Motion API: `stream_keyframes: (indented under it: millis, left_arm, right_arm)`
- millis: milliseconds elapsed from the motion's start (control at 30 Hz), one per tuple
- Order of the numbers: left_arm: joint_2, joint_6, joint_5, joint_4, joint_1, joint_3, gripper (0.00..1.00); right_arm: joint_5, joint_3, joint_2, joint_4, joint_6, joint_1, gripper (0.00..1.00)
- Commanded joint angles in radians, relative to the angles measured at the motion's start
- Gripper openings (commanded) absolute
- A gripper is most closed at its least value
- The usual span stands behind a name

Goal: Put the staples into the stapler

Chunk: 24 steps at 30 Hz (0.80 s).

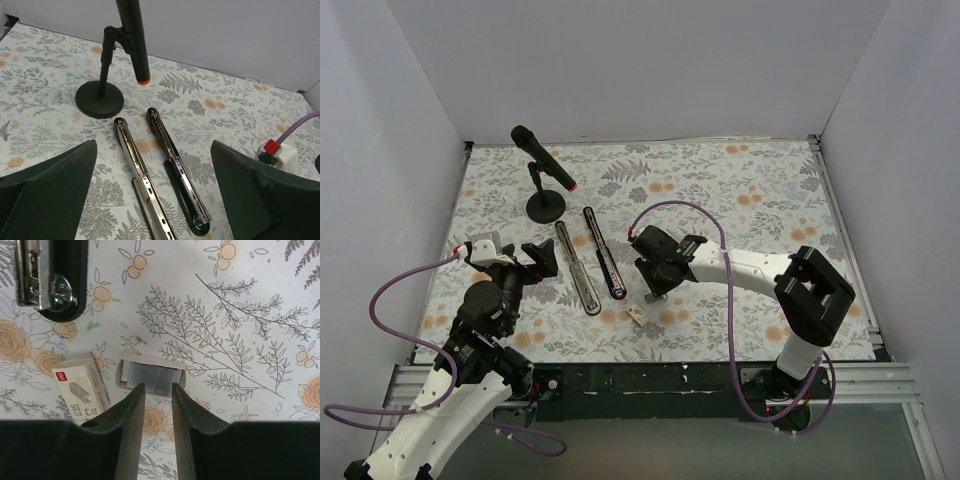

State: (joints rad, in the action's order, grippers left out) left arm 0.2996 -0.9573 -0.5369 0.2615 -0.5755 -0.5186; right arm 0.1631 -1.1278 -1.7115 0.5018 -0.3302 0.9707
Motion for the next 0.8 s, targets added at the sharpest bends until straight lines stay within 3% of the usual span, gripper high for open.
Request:
stream_keyframes:
  millis: [0,767]
  left_arm:
    - [0.004,0.009,0.011,0.001,0.011,0.0,0.98]
    - [0.012,0.008,0.026,-0.002,0.019,0.002,0.98]
  right_arm:
    - [-0.028,-0.044,0.03,0.01,-0.055,0.022,0.38]
    - [0.145,-0.119,-0.114,0.061,-0.09,0.099,0.41]
